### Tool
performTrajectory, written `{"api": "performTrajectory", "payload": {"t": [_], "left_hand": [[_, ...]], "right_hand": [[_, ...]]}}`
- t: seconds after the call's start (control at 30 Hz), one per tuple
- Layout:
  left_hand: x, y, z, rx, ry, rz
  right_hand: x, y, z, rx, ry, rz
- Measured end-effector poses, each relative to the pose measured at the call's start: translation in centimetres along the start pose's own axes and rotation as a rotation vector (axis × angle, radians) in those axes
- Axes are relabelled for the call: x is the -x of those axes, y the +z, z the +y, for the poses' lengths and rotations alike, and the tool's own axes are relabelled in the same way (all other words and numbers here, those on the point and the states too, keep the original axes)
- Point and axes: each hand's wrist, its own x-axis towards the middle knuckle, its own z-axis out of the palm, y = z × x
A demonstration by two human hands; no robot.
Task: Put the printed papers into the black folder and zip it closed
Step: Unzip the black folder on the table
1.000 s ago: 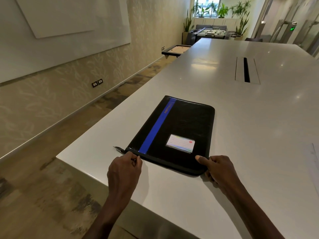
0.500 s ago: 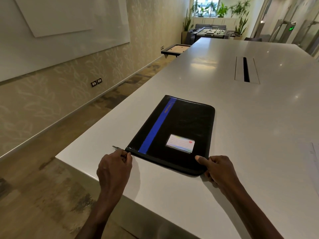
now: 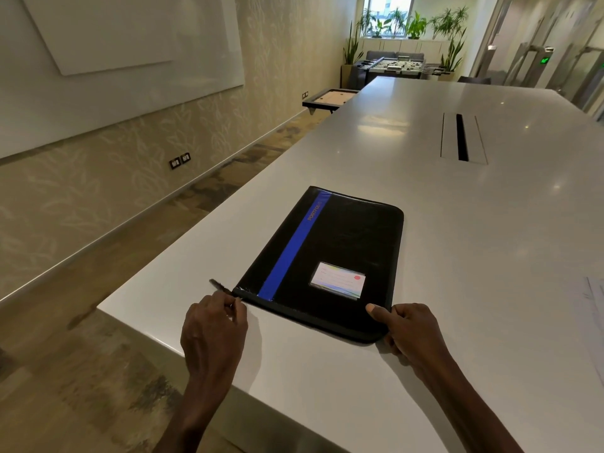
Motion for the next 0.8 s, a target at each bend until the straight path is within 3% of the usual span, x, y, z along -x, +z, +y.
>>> {"api": "performTrajectory", "payload": {"t": [0.6,0.8], "left_hand": [[-1.9,-0.7,-2.0,-0.01,-0.053,0.046],[-2.2,-0.9,-2.3,0.061,-0.102,-0.008]], "right_hand": [[0.0,-0.1,-0.2,-0.007,0.01,-0.006],[-0.1,-0.3,-0.3,-0.023,0.041,-0.027]]}}
